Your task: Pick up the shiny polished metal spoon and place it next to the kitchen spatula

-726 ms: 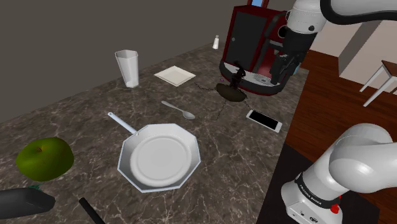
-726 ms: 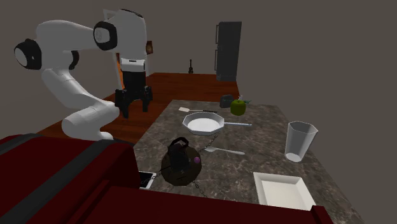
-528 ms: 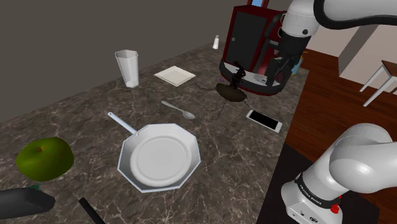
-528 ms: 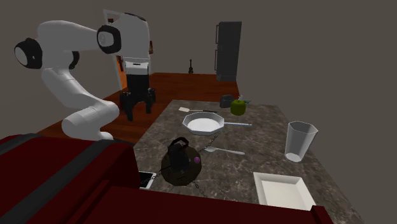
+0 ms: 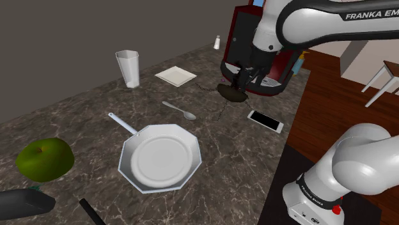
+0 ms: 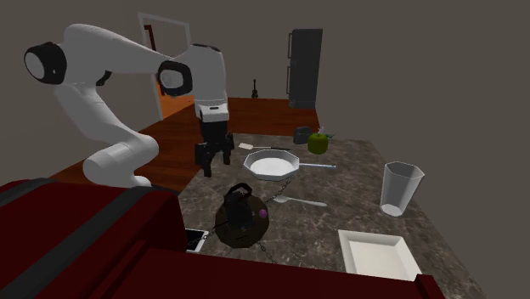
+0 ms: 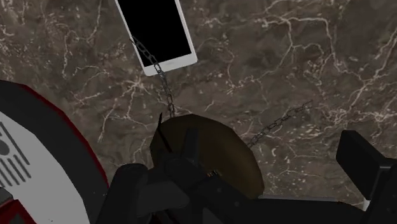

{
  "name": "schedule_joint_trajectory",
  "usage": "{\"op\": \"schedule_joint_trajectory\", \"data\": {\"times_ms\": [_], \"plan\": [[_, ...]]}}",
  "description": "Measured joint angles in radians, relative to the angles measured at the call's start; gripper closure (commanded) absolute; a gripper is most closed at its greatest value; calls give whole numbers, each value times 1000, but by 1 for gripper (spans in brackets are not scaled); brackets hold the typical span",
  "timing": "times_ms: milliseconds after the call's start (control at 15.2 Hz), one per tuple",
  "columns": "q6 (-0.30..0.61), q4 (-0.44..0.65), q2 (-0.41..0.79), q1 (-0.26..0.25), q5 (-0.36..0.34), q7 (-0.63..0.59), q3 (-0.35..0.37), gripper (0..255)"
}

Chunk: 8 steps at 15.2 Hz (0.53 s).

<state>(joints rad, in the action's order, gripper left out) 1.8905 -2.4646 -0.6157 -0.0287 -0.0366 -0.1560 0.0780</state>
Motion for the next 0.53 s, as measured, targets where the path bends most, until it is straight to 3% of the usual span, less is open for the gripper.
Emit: {"op": "schedule_joint_trajectory", "data": {"times_ms": [528], "plan": [[265,54,254,-37,55,-42,44,0]]}}
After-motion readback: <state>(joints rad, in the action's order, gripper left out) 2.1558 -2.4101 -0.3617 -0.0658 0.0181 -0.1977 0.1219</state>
